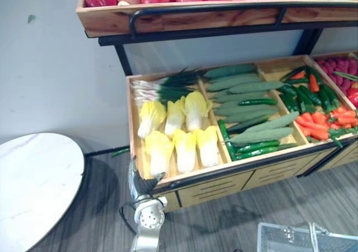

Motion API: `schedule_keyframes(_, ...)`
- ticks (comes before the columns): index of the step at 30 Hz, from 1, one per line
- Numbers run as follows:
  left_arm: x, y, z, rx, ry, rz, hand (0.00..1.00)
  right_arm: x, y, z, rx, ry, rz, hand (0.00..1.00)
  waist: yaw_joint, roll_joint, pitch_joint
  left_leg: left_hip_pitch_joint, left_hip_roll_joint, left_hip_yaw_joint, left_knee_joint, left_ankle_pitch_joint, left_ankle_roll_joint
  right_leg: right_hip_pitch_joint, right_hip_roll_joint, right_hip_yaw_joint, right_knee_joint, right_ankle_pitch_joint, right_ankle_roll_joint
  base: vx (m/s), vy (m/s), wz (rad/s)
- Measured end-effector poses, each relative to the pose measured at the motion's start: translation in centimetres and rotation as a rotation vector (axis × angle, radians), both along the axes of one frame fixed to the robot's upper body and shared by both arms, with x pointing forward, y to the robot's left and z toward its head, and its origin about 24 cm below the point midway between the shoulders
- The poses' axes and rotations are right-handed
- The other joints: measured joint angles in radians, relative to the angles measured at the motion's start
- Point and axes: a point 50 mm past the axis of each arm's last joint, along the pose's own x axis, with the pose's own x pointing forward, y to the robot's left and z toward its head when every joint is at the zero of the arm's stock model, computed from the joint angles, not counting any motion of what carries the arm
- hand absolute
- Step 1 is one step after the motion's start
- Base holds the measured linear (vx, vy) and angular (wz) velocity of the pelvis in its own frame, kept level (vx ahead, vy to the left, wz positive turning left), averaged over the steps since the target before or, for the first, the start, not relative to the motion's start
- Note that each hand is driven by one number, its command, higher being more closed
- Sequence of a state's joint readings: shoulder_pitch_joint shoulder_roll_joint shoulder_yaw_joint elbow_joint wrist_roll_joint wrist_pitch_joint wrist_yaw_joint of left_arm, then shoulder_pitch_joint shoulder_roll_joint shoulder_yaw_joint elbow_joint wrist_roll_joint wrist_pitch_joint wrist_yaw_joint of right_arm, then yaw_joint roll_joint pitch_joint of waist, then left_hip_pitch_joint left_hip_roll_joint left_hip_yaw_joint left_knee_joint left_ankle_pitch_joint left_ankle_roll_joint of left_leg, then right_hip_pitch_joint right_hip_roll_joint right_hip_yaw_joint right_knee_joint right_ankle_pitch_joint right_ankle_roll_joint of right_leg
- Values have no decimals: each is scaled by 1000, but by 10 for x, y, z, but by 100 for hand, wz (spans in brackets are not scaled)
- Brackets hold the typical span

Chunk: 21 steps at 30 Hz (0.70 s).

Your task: Pick vegetable in the basket

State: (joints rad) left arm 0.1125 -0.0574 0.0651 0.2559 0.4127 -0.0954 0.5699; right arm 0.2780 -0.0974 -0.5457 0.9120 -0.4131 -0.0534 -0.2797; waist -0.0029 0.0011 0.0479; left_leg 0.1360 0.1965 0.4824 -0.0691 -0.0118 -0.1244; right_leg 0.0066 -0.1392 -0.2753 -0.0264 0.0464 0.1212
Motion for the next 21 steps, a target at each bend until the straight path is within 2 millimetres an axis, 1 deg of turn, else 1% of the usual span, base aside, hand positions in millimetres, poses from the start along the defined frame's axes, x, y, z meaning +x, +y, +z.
schedule_keyframes(8, 4, 8, -7, 25, 48, 49, 0, 3, 1, 0, 3, -4, 8, 100, -22, 1, 0, 6, 1, 8, -2, -6, -9, 2, 11, 10, -15, 3, 0, -2, -14, -4)
schedule_keyframes(18, 9, 19, -18, 32, 118, 137, 0, 10, 1, 0, 3, -14, 18, 100, -24, 4, 3, 2, -2, 27, -14, -8, -11, -15, 23, 33, -29, 10, -4, 0, -22, -7)
schedule_keyframes(21, 12, 22, -22, 31, 147, 161, 0, 16, -2, -1, 4, -12, 26, 100, -29, 5, 6, -12, -5, 27, -14, -8, -11, -30, 23, 39, -29, 11, -4, -1, -10, -1)
